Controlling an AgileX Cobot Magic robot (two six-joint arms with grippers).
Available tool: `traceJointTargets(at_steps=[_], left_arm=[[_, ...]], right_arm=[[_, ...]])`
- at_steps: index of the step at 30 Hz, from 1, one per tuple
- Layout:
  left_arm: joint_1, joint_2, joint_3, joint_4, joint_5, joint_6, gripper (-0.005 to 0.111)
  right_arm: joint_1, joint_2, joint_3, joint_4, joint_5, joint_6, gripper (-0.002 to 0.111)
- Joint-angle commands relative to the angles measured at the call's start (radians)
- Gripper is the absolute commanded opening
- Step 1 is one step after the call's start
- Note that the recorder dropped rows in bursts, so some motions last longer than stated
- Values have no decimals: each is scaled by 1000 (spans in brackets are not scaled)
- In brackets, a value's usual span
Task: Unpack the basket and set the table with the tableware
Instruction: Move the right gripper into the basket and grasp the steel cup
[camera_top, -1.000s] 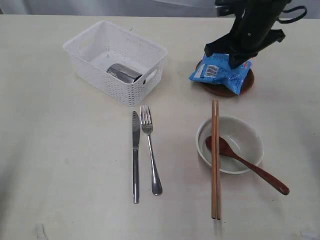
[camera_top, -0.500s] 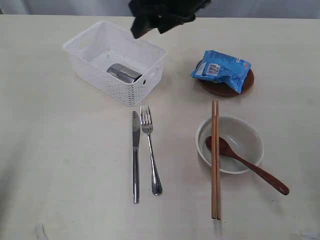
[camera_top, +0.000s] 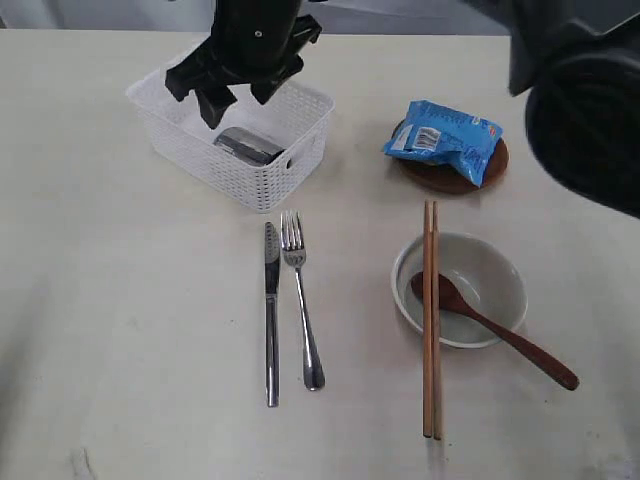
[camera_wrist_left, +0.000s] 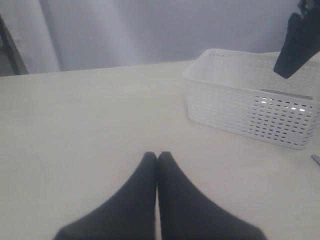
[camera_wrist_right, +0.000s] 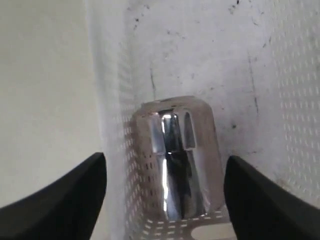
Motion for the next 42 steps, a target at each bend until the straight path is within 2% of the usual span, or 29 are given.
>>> traceJointTargets(at_steps=[1, 29, 32, 34, 38, 42], left_arm=[[-6, -3, 2, -5, -10, 0, 0], [-6, -3, 2, -5, -10, 0, 0], [-6, -3, 2, -5, -10, 0, 0], [-6, -3, 2, -5, -10, 0, 0], [-6, -3, 2, -5, -10, 0, 0], [-6, -3, 2, -5, -10, 0, 0]], right_arm=[[-1, 53, -50, -57, 63, 7, 62], [-1, 174, -50, -52, 72, -40, 62], [-1, 174, -50, -55, 65, -42, 49], [-1, 174, -54, -55, 68, -42, 35], [-1, 172, -81, -55, 72, -42, -1], [-1, 172, -132, -55, 72, -42, -1]])
